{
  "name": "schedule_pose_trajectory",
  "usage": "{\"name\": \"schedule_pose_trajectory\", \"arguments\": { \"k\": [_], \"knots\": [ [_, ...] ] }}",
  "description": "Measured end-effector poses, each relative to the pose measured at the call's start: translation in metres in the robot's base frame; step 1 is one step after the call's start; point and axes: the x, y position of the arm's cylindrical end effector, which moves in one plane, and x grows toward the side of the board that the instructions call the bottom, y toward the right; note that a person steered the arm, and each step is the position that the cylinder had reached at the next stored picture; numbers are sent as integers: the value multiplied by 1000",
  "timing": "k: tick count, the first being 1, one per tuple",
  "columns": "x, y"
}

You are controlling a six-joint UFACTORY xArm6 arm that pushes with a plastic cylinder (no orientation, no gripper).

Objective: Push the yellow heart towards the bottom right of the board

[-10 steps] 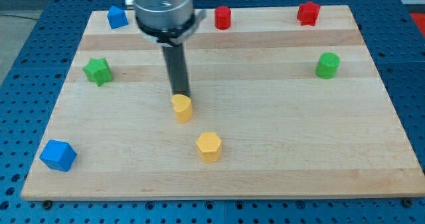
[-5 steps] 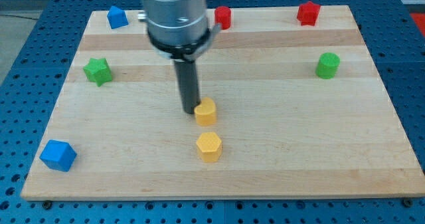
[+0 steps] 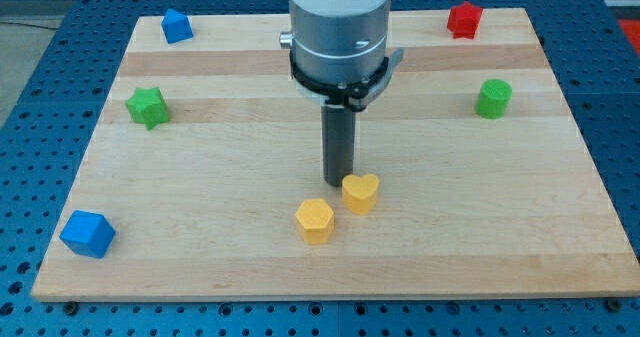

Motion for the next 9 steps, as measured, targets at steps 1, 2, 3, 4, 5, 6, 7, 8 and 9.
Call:
{"name": "schedule_pose_trajectory", "arguments": {
  "k": [1, 2, 3, 4, 5, 6, 7, 8, 9],
  "knots": [
    [16, 0],
    [17, 0],
    [23, 12],
    [31, 19],
    [46, 24],
    [68, 32],
    [78, 36],
    [85, 44],
    [85, 75]
  ]
}}
